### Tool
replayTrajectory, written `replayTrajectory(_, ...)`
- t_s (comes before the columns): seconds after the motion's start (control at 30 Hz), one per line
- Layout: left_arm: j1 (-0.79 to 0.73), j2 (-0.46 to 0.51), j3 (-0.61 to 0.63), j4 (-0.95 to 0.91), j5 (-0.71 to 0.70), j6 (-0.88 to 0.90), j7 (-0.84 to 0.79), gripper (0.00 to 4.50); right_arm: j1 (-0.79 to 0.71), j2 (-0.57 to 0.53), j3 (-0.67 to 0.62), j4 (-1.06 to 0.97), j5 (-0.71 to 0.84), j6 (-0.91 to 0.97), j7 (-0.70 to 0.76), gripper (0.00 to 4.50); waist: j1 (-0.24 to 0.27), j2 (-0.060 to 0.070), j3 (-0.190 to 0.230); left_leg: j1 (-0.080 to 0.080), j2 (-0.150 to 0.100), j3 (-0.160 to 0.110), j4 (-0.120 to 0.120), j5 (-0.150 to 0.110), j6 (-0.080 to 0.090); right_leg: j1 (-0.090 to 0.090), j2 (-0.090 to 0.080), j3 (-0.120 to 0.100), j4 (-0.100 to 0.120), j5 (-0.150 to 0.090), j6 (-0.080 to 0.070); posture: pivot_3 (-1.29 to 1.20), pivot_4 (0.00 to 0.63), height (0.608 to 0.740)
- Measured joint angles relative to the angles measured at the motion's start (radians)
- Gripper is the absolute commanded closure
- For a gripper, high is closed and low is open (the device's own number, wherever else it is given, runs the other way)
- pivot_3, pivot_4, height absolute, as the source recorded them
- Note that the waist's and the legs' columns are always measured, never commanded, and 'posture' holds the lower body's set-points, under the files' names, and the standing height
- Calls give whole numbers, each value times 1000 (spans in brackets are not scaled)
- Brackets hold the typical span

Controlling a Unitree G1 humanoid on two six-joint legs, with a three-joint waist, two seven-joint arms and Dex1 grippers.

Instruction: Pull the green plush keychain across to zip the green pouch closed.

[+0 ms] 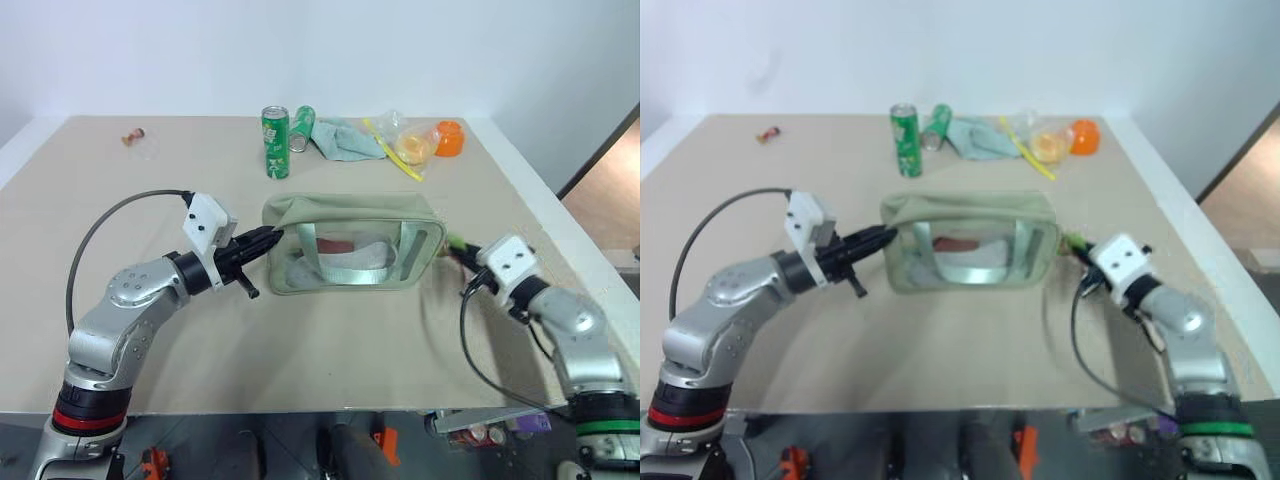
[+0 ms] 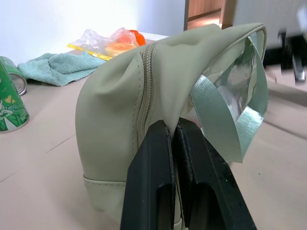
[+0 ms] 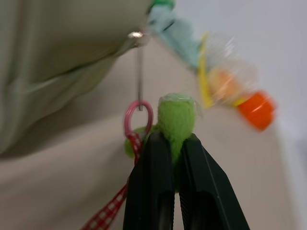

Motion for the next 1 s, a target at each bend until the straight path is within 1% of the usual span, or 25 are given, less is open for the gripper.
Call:
replayTrajectory(0.17, 0, -5, 0, 0, 2, 0, 11, 4500, 0, 43, 35, -9, -22, -9, -17, 4487, 0, 0, 0, 0, 0, 0, 0, 0, 0, 0, 0, 0, 0, 0, 0, 0, 150, 740)
replayTrajectory(0.27, 0, -5, 0, 2, 4, -1, 12, 4500, -30, 57, 35, 23, -28, -20, -22, 4487, 0, 0, 0, 0, 0, 0, 0, 0, 0, 0, 1, 0, 0, 0, 0, 0, 150, 740)
replayTrajectory(0.3, 0, -5, 0, 2, 3, -1, 12, 4500, -40, 58, 35, 31, -24, -21, -20, 3962, 0, 0, 0, 0, 0, 0, 0, 0, 0, 0, 1, 0, 0, 0, 0, 0, 150, 740)
replayTrajectory(0.37, 0, -13, 7, 10, -10, 2, 14, 3775, -67, 71, 32, 45, 4, -4, -7, 3399, 0, 0, 0, 0, 0, 0, 0, 0, 0, 0, 2, 0, 0, 0, 0, 0, 150, 740)
replayTrajectory(0.4, 0, -18, 11, 16, -22, 7, 14, 3533, -79, 77, 32, 50, 22, 10, 2, 3055, 0, 0, 0, 0, 0, 0, 0, 0, 0, 0, 2, 0, 0, 0, 0, 0, 150, 740)
replayTrajectory(0.43, 0, -15, 12, 22, -32, 17, 10, 3152, -89, 77, 30, 52, 39, 26, 9, 2682, 0, 0, 0, 0, 0, 0, 0, 0, 0, 0, 3, 0, 0, 0, 0, 0, 150, 740)
replayTrajectory(0.47, 0, -13, 12, 25, -38, 21, 7, 2907, -95, 77, 24, 53, 48, 35, 13, 2406, -1, 0, 0, -1, 0, 0, 0, 0, 0, 0, 3, 0, 0, 0, 0, 0, 150, 740)
replayTrajectory(0.53, 0, -7, 13, 30, -41, 22, -3, 2226, -108, 73, 8, 53, 72, 53, 27, 1735, 0, 0, 0, -1, 0, 0, 0, 0, 0, 0, 3, 0, 0, 0, 0, 0, 150, 740)
replayTrajectory(0.57, -1, -8, 17, 30, -51, 23, -5, 1811, -109, 69, -9, 52, 101, 70, 45, 1344, 0, 0, 0, -1, 0, 0, 0, 0, 0, 0, 3, 0, 0, 0, 0, 0, 150, 740)
replayTrajectory(0.67, -3, -10, 83, 30, -96, 28, 13, 779, -87, 26, -59, 42, 173, 121, 106, 252, 0, 0, 0, -2, 0, 0, 0, 0, 1, -1, 3, 0, -1, 0, 0, 0, 150, 740)
replayTrajectory(0.7, -3, -9, 108, 30, -106, 33, 21, 475, -68, 13, -74, 35, 187, 130, 120, 8, 0, 0, 0, -2, 0, 0, 0, 0, 1, -1, 2, 0, -1, 0, 0, 0, 150, 740)
replayTrajectory(0.73, -2, -9, 131, 30, -114, 34, 32, 117, -43, 3, -90, 31, 202, 135, 137, 0, 0, 0, 0, -2, 0, 0, 0, 0, 1, -1, 1, -1, -1, 0, 0, 0, 150, 740)
replayTrajectory(0.77, 4, -9, 155, 30, -120, 33, 41, 49, -9, -5, -108, 22, 220, 141, 155, 0, 0, 0, 0, -1, 0, 0, -1, 0, 1, 0, 1, -1, -1, 0, 0, 0, 150, 740)
replayTrajectory(0.87, 66, 4, 199, 28, -105, 18, 60, 49, 94, -14, -146, 8, 264, 163, 204, 0, -1, 0, 0, 0, 1, 0, -2, -1, 1, 0, 1, 0, -1, -1, -1, 0, 150, 740)
replayTrajectory(0.93, 152, 12, 200, 28, -64, -2, 70, 49, 176, -15, -167, -4, 287, 172, 239, 0, -5, 0, 0, 1, 1, 1, -2, -1, 1, -1, 1, 1, -1, -1, -1, 0, 150, 740)
replayTrajectory(0.97, 177, 12, 198, 29, -50, -9, 72, 49, 194, -15, -170, -9, 291, 172, 247, 0, -6, 0, 0, 1, 1, 1, -2, -1, 1, 0, 1, 1, -1, -1, -1, 0, 150, 740)
replayTrajectory(1.0, 248, 13, 171, 34, 14, -55, 80, 49, 250, -13, -170, -44, 298, 166, 270, 0, -7, 0, 0, 1, 1, 1, -1, 0, 1, 0, 1, 1, 0, 0, -1, 0, 150, 740)
